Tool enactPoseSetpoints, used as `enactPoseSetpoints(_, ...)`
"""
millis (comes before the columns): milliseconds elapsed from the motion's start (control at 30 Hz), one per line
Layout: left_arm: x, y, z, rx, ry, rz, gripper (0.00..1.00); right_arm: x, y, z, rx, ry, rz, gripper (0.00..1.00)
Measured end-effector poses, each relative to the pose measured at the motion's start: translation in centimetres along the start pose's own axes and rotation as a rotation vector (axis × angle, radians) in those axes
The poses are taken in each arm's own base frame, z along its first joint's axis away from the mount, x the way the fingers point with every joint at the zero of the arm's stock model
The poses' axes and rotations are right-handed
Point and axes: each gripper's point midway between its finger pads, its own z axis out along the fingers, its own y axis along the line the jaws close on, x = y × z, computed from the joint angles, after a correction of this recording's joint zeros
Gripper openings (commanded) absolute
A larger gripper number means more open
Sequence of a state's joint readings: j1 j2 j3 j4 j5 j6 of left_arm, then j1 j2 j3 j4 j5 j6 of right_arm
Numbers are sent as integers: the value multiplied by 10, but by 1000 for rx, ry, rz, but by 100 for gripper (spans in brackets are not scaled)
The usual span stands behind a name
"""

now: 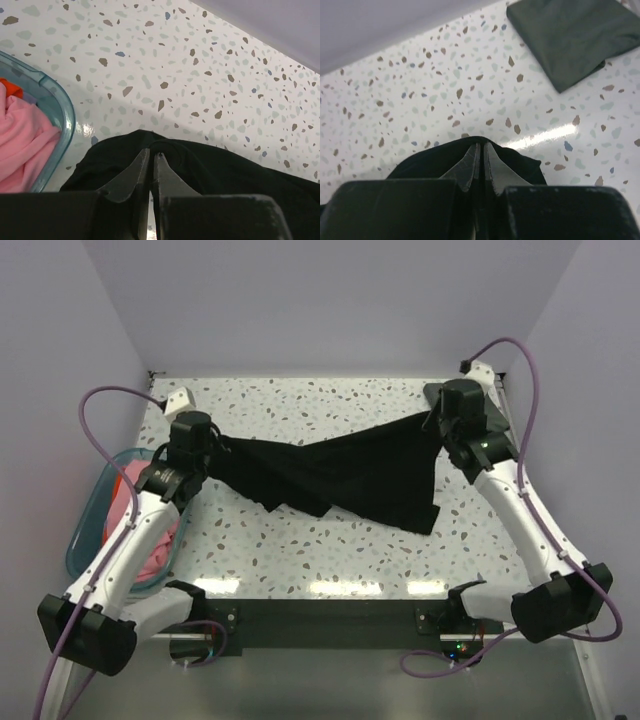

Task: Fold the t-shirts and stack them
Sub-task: Flatten the tshirt out

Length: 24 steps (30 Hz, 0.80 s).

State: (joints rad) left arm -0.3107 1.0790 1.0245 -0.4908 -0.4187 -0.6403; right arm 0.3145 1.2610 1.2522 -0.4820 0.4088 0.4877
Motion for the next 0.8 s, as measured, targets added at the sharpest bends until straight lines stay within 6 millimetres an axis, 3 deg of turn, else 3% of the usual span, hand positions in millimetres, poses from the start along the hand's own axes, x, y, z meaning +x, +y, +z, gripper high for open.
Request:
enactPoseSetpoints(100,-16,-5,4,9,-11,-16,0,-44,0,-10,0,-72,39,0)
enactPoseSetpoints(200,-41,-17,16,40,-36,-53,0,-101,12,-17,-27,-173,79,0)
enactPoseSetpoints(367,-106,-52,40,133,-121,-115,0,-176,36,-22,-90,-309,107,0)
enactPoseSetpoints(467,-153,-76,35,220,-214,-135,0,-214,47,-30,-126,-382,115,0)
enactPoseSetpoints(533,-173,-85,23,265,-268,-144,0,-227,50,-37,-143,-415,120,0)
enactPoseSetpoints(633,-178,-85,5,307,-314,-153,0,-220,43,-50,-155,-428,127,0)
enactPoseSetpoints(700,-152,-69,-1,300,-293,-157,11,-188,31,-53,-154,-373,126,0)
enactPoseSetpoints(733,-129,-57,0,287,-260,-159,32,-166,25,-53,-164,-350,137,0)
enactPoseSetpoints(800,-67,-29,6,254,-167,-164,58,-92,3,-45,-153,-227,146,6)
